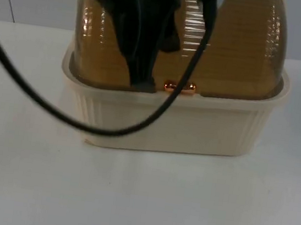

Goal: Open the box lid with the left hand, place the block into the box with the right hand, then close the box lid with the left hand.

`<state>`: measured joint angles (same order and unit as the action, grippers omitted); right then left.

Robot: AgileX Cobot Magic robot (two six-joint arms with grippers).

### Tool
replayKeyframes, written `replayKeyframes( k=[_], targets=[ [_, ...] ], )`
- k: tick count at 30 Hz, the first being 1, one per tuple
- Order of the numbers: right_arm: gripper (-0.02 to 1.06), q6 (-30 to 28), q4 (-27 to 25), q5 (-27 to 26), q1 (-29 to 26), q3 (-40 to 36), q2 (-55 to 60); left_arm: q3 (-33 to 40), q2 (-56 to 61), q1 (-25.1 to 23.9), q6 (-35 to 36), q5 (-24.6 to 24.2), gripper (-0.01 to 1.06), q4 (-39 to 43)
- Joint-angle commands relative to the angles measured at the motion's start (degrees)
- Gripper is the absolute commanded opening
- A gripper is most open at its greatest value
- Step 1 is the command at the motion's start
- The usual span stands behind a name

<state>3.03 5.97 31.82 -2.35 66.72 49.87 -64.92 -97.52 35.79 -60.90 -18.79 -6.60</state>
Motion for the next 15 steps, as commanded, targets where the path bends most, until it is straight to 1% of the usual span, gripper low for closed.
replayKeyframes(
  k=[1, 3, 5, 6, 8, 13, 15],
  targets=[
    [1.05, 0.5, -0.1, -0.2, 0.3, 0.1, -0.8, 3.9, 1.2, 1.6, 0.4, 5.0, 0.00, 2.5],
    [1.05, 0.5, -0.1, -0.2, 0.3, 0.1, -1.1, 7.7, 1.9, 3.1, 0.4, 8.0, 0.00, 5.4],
    [1.05, 0.6, -0.1, -0.2, 0.3, 0.1, -1.1, 10.4, 2.8, 4.6, 0.4, 8.9, 0.00, 7.9],
    [1.05, 0.6, -0.1, -0.2, 0.3, 0.1, -1.1, 10.4, 2.8, 4.6, 0.4, 8.9, 0.00, 7.9],
    [1.05, 0.6, -0.1, -0.2, 0.3, 0.1, -1.2, 11.8, 4.2, 6.3, 0.1, 9.0, 0.00, 10.2],
    [1.05, 0.6, -0.1, -0.2, 0.3, 0.1, -1.5, 12.4, 8.2, 8.5, 0.1, 9.6, 0.00, 10.3],
    [1.05, 0.6, -0.1, -0.2, 0.3, 0.1, -1.6, 12.4, 10.9, 8.9, 0.4, 11.4, 0.00, 9.3]
  ],
)
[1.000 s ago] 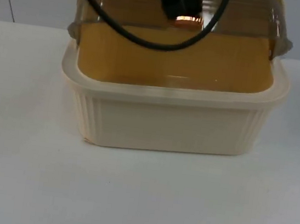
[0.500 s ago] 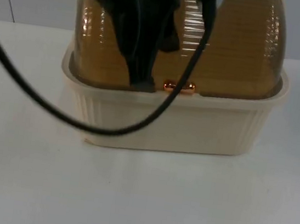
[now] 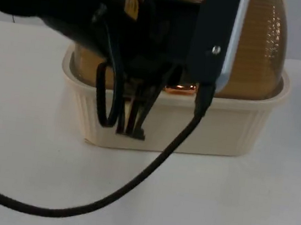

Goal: Open the box lid with the left hand, place the block into the box with the right hand, then close the box lid with the left hand.

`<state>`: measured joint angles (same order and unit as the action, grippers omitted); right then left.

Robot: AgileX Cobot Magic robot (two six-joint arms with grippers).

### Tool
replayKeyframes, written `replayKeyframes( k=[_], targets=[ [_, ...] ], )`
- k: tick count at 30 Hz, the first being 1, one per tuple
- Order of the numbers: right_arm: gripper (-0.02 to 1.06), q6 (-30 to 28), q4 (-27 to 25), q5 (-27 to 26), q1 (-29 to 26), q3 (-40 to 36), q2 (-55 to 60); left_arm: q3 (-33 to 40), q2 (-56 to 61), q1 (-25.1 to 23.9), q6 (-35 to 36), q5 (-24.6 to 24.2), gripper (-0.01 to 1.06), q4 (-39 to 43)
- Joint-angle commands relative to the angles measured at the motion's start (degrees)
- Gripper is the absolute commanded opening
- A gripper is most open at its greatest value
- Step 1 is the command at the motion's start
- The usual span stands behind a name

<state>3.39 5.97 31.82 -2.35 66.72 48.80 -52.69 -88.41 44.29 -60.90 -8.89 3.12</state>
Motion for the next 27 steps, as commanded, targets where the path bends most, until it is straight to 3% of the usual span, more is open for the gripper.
replayKeyframes(
  k=[1, 13, 14, 16, 20, 21, 23, 26, 27],
  targets=[
    [1.05, 0.2, -0.1, -0.2, 0.3, 0.1, -0.5, 0.2, 2.6, 0.4, 0.4, 2.3, 0.00, -1.3],
    [1.05, 0.2, -0.1, -0.2, 0.3, 0.1, -0.5, 0.2, 23.7, 0.0, 4.5, 19.6, 0.00, -24.3],
    [1.05, 0.2, -0.1, -0.2, 0.3, 0.1, -0.5, 0.2, 25.9, -1.2, 4.5, 23.5, 0.00, -27.6],
    [1.05, 0.2, -0.1, -0.2, 0.3, 0.1, -0.5, 0.2, 27.0, -2.1, 4.5, 25.4, 0.00, -29.6],
    [1.05, 1.3, -0.1, -0.2, 0.3, 0.1, -0.5, 0.2, 29.1, -10.5, 4.5, 33.0, 0.00, -44.9],
    [1.05, 1.3, -0.1, -0.2, 0.3, 0.1, -0.5, 0.2, 29.1, -10.5, 4.5, 33.0, 0.00, -44.9],
    [1.05, 2.1, -0.1, -0.2, 0.4, 0.1, -0.5, 0.2, 29.0, -17.2, 4.5, 32.8, 0.00, -54.9],
    [1.05, 2.1, 0.1, -0.2, 2.1, 0.1, -0.5, 0.2, 28.4, -28.7, 4.3, 22.3, 0.00, -64.3],
    [1.05, 2.1, 0.1, -0.2, 2.1, 0.1, -0.5, 0.2, 28.4, -28.7, 4.3, 22.3, 0.00, -64.3]
  ],
)
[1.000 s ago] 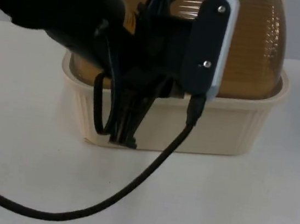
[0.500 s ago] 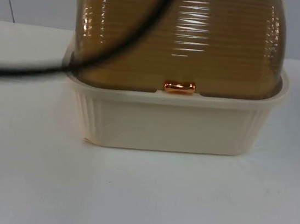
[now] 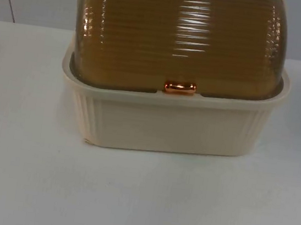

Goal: Open the box lid with the left hand, place the block into the box with the right hand, then close the box lid with the left hand.

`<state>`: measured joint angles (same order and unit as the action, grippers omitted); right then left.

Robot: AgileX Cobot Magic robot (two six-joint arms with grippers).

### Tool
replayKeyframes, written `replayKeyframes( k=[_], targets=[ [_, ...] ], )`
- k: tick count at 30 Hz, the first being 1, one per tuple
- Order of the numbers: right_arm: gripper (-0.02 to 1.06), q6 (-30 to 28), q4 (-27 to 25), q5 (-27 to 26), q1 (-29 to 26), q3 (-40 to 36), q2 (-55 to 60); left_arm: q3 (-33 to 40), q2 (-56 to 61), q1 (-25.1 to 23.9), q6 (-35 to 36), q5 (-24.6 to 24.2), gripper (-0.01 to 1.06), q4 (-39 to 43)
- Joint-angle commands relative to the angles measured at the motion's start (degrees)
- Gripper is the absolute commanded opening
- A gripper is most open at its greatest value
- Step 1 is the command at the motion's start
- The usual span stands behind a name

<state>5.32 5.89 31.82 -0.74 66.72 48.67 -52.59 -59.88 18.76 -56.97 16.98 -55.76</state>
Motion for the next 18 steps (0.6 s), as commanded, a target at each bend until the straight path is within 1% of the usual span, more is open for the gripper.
replayKeyframes(
  k=[1, 2, 4, 5, 6, 7, 8, 9, 11, 12, 13, 14, 15, 16, 17, 18],
  targets=[
    [1.05, -0.1, 0.3, -0.2, 1.3, 0.1, -0.4, 0.1, -0.2, -6.7, 0.3, -8.3, 0.00, -6.4],
    [1.05, -0.3, 0.4, -0.2, 2.2, 0.1, -0.4, 0.1, -0.2, -11.1, 0.3, -14.2, 0.00, -6.5],
    [1.05, -0.3, 1.3, -0.2, 2.8, 0.1, -0.2, 0.1, -0.2, -18.4, 0.7, -22.4, 0.00, -6.6],
    [1.05, -0.3, 1.2, -0.2, 2.8, 0.1, -0.2, 0.1, -0.2, -21.0, 0.8, -26.2, 0.00, -6.6],
    [1.05, -0.3, 1.2, -0.2, 2.8, 0.1, -0.2, 0.1, -0.2, -21.0, 0.8, -26.2, 0.00, -6.6],
    [1.05, -0.3, 1.4, -0.2, 2.8, 0.1, -0.2, -0.2, -0.2, -23.6, 0.8, -30.5, 0.00, -6.2],
    [1.05, -0.3, 1.5, -0.2, 2.8, 0.1, -0.2, -0.3, -0.2, -25.1, 1.2, -32.2, 0.00, -6.2],
    [1.05, -0.3, 1.5, -0.3, 2.8, 0.1, -0.2, -0.4, -0.2, -25.4, 1.9, -32.5, 0.00, -6.2],
    [1.05, -0.3, 1.5, -0.3, 2.8, 0.1, -0.2, -1.3, -0.6, -25.0, 2.1, -34.9, 0.00, -3.8],
    [1.05, -0.3, 1.5, -0.3, 2.8, 0.1, -0.2, -1.3, -0.6, -25.0, 2.1, -34.9, 0.00, -3.8],
    [1.05, -0.3, 1.5, -0.3, 2.8, 0.1, -0.2, -2.2, -1.2, -24.0, 3.6, -36.2, 0.00, 0.3],
    [1.05, -0.3, 1.5, -0.3, 2.8, 0.1, -0.2, -3.2, -1.9, -22.8, 8.4, -36.6, 0.00, 5.6],
    [1.05, -0.3, 1.5, -0.3, 2.8, 0.1, -0.2, -4.8, -3.2, -21.1, 15.8, -38.2, 0.00, 13.8],
    [1.05, -0.3, 1.5, -0.3, 2.8, 0.1, -0.2, -6.4, -4.2, -20.3, 21.7, -39.9, 0.00, 20.4],
    [1.05, -0.3, 1.5, -0.3, 2.8, 0.1, -0.2, -6.4, -4.2, -20.3, 21.7, -39.9, 0.00, 20.4],
    [1.05, -0.3, 1.5, -0.3, 2.8, 0.1, -0.2, -8.1, -5.4, -19.7, 27.5, -41.8, 0.00, 26.5]
  ],
)
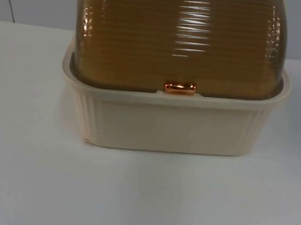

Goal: Open the box lid with the left hand, place the block into the box with the right hand, then close the box lid with the left hand.

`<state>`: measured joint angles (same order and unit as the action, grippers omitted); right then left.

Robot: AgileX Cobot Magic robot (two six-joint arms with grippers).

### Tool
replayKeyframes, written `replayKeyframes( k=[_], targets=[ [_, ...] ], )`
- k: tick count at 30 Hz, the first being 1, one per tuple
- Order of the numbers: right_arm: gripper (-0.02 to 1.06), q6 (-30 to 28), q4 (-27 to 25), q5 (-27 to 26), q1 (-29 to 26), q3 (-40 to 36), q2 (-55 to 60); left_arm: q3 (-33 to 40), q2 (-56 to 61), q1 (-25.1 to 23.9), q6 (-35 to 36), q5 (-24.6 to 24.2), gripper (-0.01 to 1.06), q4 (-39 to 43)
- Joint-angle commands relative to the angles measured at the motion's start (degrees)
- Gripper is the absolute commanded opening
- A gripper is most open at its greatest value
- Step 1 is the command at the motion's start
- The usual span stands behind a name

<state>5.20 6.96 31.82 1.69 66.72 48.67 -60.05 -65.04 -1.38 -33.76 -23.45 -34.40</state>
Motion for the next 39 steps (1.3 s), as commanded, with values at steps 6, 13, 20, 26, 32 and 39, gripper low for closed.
replayKeyframes(
  k=[6, 13, 20, 26, 32, 39],
  targets=[
    [1.05, -0.2, 0.4, -0.1, 0.4, 0.1, -1.0, -6.6, -1.9, 1.3, 11.7, -4.7, 0.00, 15.4],
    [1.05, -0.2, 0.4, -0.1, 0.4, 0.1, -1.5, -6.4, -2.6, 1.3, 28.6, -6.3, 0.00, 30.8],
    [1.05, -0.2, 0.4, -0.1, 0.4, 0.1, -1.6, -6.4, -2.3, 3.3, 29.8, -6.0, 0.00, 28.4],
    [1.05, -0.2, 0.4, 0.5, 0.4, 0.1, -1.6, -6.4, -2.3, 4.2, 29.6, -6.1, 0.00, 31.9],
    [1.05, 0.0, 0.4, 0.5, 0.4, 0.1, -1.6, -6.4, -2.4, 4.2, 27.8, -6.3, 0.37, 30.2],
    [1.05, -0.1, 0.4, 0.7, 0.4, 0.1, -1.6, -6.4, -1.1, 4.2, 27.7, -6.1, 1.00, 25.9]
  ],
)
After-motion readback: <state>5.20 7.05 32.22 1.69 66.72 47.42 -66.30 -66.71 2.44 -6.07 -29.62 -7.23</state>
